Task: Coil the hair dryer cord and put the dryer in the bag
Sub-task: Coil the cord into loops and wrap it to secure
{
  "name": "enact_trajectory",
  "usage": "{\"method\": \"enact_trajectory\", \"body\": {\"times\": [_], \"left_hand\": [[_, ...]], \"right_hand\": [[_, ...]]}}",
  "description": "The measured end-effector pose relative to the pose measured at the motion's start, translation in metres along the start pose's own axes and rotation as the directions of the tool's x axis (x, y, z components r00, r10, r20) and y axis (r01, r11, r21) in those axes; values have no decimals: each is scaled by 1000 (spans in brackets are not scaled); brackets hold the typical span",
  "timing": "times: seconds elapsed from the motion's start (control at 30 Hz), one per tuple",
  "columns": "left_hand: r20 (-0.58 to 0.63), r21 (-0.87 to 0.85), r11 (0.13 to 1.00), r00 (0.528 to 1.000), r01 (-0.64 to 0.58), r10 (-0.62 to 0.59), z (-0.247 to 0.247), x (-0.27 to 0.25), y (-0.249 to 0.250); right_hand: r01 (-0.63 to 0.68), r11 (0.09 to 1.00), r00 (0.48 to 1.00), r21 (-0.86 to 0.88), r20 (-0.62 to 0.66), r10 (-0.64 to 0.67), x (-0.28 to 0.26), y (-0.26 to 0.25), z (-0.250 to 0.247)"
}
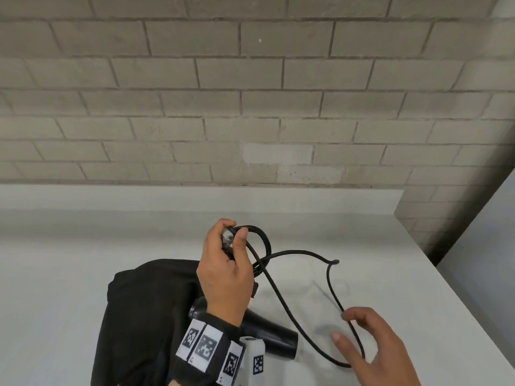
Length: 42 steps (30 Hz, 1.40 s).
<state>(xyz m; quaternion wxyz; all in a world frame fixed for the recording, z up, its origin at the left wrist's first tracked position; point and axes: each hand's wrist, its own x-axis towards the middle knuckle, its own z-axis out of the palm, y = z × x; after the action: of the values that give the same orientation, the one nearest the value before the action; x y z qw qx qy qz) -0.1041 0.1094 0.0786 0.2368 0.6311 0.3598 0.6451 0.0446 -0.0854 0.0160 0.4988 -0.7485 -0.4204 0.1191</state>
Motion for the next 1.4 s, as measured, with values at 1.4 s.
{"method": "enact_trajectory", "body": {"times": [1.4], "left_hand": [[51, -8, 1000, 998, -30, 30, 0, -3, -1]], "right_hand": [[132, 870, 990, 475, -97, -98, 7, -41, -10]]}}
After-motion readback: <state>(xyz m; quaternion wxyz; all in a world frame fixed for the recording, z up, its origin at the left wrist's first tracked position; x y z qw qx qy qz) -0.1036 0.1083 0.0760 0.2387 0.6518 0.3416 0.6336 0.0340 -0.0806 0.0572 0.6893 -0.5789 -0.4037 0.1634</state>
